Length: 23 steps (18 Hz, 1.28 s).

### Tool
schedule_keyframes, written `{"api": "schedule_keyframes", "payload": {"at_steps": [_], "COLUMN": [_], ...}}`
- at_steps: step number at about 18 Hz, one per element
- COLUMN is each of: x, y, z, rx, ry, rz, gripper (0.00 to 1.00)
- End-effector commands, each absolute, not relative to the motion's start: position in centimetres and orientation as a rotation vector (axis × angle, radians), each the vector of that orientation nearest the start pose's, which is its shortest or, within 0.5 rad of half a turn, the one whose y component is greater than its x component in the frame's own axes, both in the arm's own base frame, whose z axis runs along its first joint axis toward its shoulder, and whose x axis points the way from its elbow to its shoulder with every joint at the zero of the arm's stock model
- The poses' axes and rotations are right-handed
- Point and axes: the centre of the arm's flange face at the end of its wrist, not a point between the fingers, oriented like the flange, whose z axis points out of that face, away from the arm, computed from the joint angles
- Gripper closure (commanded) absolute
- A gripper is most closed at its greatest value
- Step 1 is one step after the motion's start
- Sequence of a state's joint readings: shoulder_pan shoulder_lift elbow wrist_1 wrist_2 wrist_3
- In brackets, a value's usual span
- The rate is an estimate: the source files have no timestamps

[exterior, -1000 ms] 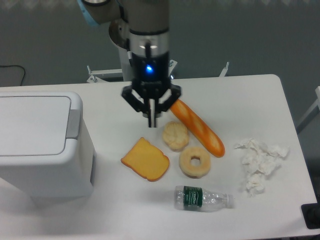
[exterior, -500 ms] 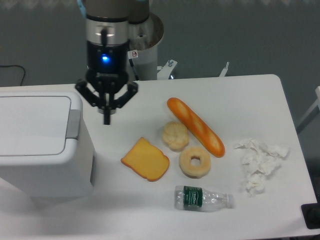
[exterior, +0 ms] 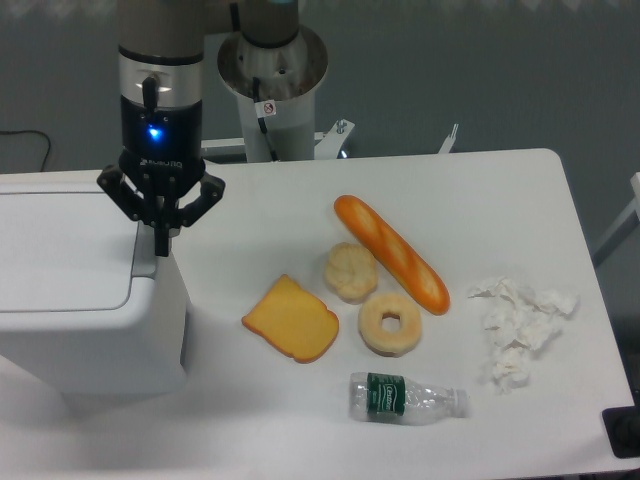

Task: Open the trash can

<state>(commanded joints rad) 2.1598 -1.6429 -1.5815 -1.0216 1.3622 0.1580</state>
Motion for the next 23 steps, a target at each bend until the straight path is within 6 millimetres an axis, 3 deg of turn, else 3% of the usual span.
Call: {"api": "schedule_keyframes", "payload": {"at_steps": [7, 13, 14, 15, 16, 18, 19, 23], "x": [-18.1, -18.1, -18.3, -18.8, -19.2, -21.4, -23.6, -34.8], "y": [55.1, 54.9, 54.9, 54.8, 54.8, 53.9, 53.2, 48.7], "z": [49.6, 51.4, 51.9, 52.3, 53.0, 53.5, 53.5, 50.3], "rx": [-2.614, -2.582, -2.574, -2.568, -2.557, -2.556, -2.58, -2.661], "ry": [-0.505, -0.494, -0.489, -0.479, -0.475, -0.466, -0.421, -0.482], "rz": [-0.045, -0.031, -0.024, -0.01, 0.012, 0.109, 0.202, 0.353], "gripper": [0.97, 0.93, 0.69, 0.31, 0.0, 0.0, 0.0, 0.0]}}
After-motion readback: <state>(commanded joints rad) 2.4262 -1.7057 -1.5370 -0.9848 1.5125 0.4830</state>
